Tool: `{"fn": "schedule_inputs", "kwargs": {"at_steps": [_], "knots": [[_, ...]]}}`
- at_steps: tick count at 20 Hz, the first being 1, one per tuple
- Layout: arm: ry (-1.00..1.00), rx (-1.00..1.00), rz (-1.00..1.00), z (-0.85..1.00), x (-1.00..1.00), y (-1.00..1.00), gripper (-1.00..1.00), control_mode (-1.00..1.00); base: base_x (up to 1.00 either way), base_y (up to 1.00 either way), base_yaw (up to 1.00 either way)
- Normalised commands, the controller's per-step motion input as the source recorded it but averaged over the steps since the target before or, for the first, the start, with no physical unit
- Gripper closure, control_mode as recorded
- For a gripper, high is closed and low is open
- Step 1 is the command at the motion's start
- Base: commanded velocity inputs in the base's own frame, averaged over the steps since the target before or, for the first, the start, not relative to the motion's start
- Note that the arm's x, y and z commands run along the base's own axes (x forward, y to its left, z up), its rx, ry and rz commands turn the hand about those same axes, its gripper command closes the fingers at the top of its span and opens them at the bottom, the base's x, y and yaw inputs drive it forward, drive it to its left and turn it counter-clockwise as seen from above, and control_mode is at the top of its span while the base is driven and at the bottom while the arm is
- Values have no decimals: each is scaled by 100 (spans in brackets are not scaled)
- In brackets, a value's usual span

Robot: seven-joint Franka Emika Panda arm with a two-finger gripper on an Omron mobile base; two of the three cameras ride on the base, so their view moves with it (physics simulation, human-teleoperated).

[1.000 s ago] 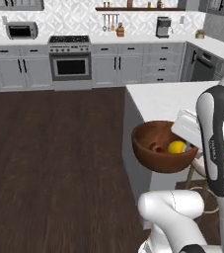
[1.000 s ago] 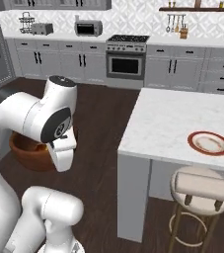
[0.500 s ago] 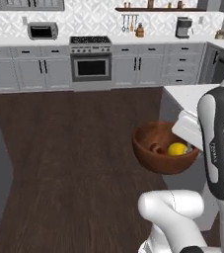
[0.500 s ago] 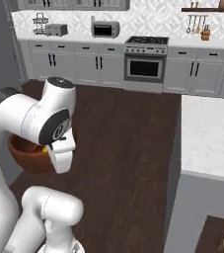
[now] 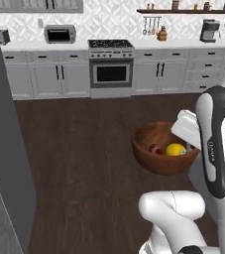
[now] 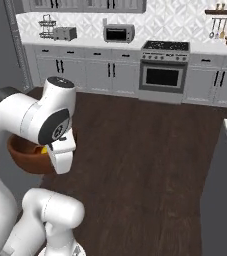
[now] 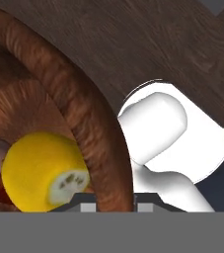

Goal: Pick the chicken drumstick and lemon from their plates and place them in the bowl. Then put the bowl in the fridge.

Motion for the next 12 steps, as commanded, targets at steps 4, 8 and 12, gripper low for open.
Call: {"fn": "schedule_inputs", "kwargs": {"at_steps": [4, 8, 12], "knots": [[0, 0, 0, 0, 0, 0, 100, 100, 100, -10, 4], [0, 0, 0, 0, 0, 0, 100, 100, 100, -15, 12], [0, 0, 0, 0, 0, 0, 100, 100, 100, -1, 8]]}}
